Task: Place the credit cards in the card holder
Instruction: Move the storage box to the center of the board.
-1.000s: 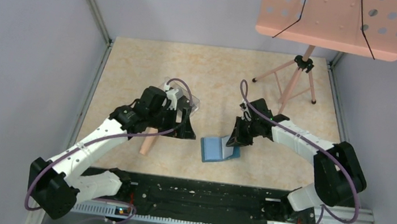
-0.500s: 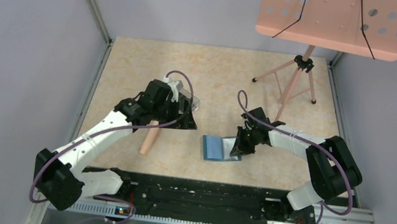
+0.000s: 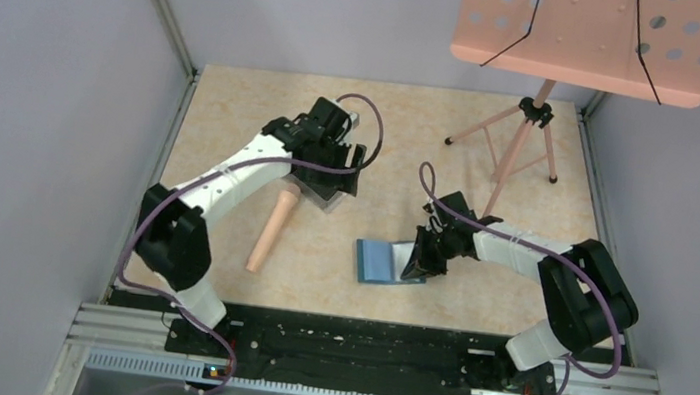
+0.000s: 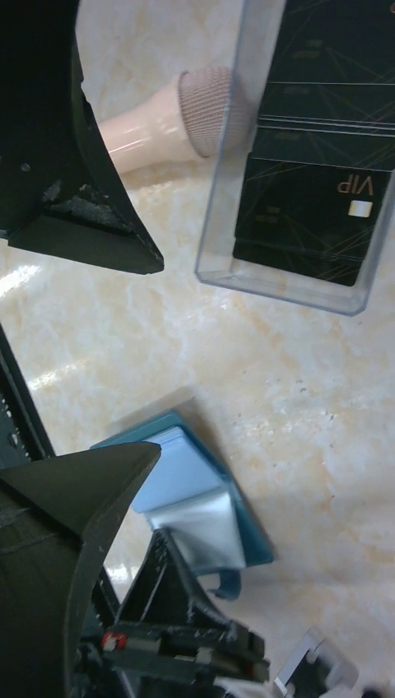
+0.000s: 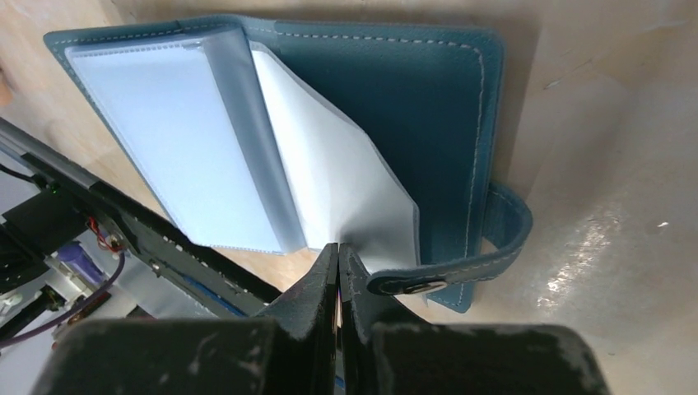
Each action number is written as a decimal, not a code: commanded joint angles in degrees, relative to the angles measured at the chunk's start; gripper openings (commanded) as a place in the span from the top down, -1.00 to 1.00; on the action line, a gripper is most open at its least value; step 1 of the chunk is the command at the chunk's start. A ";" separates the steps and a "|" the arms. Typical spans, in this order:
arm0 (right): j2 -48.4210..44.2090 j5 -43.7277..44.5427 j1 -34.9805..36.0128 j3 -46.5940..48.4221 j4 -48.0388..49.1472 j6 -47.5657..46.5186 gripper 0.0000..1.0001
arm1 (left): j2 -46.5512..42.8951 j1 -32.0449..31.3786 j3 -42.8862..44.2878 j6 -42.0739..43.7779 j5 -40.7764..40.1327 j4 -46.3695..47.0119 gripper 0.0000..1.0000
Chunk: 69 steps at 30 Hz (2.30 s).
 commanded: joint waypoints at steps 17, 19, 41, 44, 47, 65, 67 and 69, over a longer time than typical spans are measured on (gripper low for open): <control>4.37 -10.92 -2.47 11.06 -7.59 -7.05 1.00 | 21.40 1.00 11.59 4.90 5.59 -6.04 0.12; 4.12 -11.27 -2.59 11.31 -7.69 -6.86 1.00 | 21.61 0.80 11.22 2.85 8.10 -4.64 0.20; 3.27 -12.01 -3.46 17.37 -6.24 -4.52 0.72 | 11.22 3.26 3.04 -10.72 17.34 14.23 -0.35; 4.94 -12.20 -3.45 19.36 -5.55 -3.75 0.44 | 8.87 7.08 0.78 -9.40 16.52 13.87 -0.34; 7.37 -12.16 -3.47 22.00 -5.27 -3.50 0.20 | 8.66 10.46 0.80 -7.02 14.19 11.16 -0.32; 25.53 -7.94 -3.43 39.81 -7.05 -3.24 -0.39 | 25.57 9.55 16.18 3.42 -4.25 -3.74 -0.20; 26.86 -7.53 -3.43 40.59 -7.19 -2.89 -0.34 | 26.83 9.06 16.47 3.50 -3.19 -3.17 -0.20; 27.89 -7.40 -3.47 41.21 -7.54 -2.95 -0.21 | 28.33 8.72 17.15 3.44 -1.68 -3.03 -0.20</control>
